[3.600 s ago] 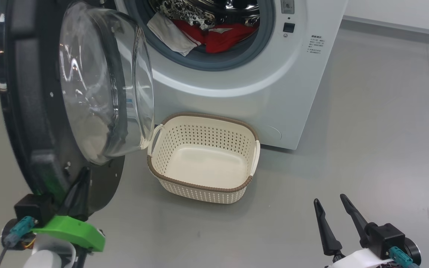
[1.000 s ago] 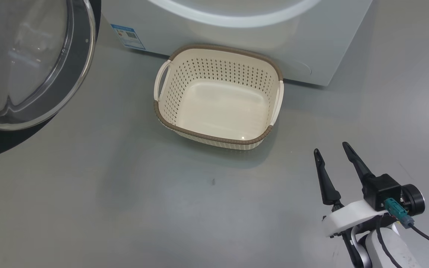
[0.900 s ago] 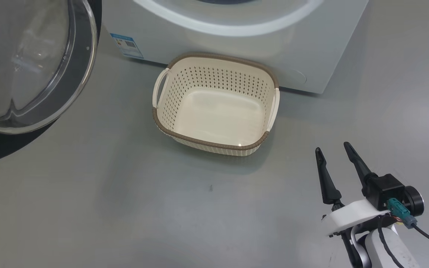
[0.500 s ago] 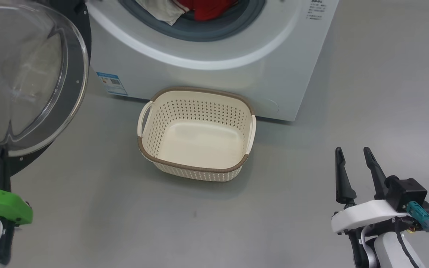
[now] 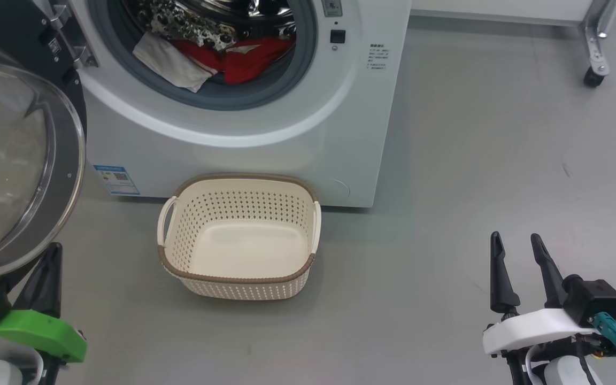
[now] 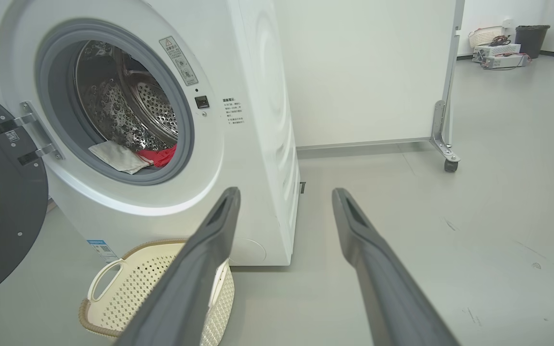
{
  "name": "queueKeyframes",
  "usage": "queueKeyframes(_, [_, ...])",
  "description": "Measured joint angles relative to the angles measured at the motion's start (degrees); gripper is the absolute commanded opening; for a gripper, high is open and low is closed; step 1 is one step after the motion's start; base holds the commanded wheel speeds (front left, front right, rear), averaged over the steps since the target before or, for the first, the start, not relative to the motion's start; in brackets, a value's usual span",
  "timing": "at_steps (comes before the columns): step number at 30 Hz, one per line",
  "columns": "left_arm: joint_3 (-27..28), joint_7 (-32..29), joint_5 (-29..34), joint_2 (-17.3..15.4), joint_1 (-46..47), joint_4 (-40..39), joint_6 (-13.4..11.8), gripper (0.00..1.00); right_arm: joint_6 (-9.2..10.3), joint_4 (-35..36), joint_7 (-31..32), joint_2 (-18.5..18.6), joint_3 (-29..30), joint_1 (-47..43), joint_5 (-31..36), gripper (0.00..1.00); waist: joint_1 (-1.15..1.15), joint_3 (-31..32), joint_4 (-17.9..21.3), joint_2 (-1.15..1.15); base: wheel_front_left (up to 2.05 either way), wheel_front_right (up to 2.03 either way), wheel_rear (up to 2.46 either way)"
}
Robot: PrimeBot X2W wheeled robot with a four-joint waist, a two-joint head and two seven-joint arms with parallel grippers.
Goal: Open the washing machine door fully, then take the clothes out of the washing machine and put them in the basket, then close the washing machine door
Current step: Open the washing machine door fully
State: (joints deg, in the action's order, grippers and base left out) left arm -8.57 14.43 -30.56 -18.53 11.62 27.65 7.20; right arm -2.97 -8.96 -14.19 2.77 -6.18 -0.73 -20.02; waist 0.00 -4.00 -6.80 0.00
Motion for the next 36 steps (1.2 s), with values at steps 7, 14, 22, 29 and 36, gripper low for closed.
queueKeyframes(7, [1.2, 0.0, 0.4, 2.7, -3.5, -5.5, 0.0, 0.0, -0.48, 1.1, 0.0, -0.1, 0.0, -1.3, 0.0, 1.0, 0.0, 2.1, 3.2, 0.0, 0.0, 0.0, 0.0])
queueKeyframes(14, [1.9, 0.0, 1.4, 4.9, -6.8, -9.3, 0.0, 0.0, -0.51, 2.2, 0.0, -0.2, 0.5, -2.6, 0.1, 1.0, 0.0, 3.3, 5.1, 0.0, 0.0, 0.0, 0.0])
queueKeyframes(22, [2.7, 0.0, 1.9, 6.5, -9.6, -12.0, 0.0, 0.0, -1.0, 2.8, -0.1, -0.3, 0.6, -3.4, 0.4, 1.0, 0.0, 3.5, 5.5, 0.0, 0.0, 0.0, 0.0])
queueKeyframes(29, [2.7, 0.0, 1.9, 7.3, -11.2, -15.1, 0.0, 1.0, -1.03, 3.0, -0.1, -0.3, 0.6, -4.2, 0.5, 1.0, 0.0, 3.6, 5.5, 0.0, 0.0, 0.0, 0.0])
queueKeyframes(36, [2.4, 0.0, 2.7, 7.3, -12.6, -16.7, 0.0, 1.0, -1.19, 3.1, -0.1, -0.3, 0.5, -4.5, 0.7, 1.0, 0.0, 3.4, 5.4, 0.0, 0.0, 0.0, 0.0])
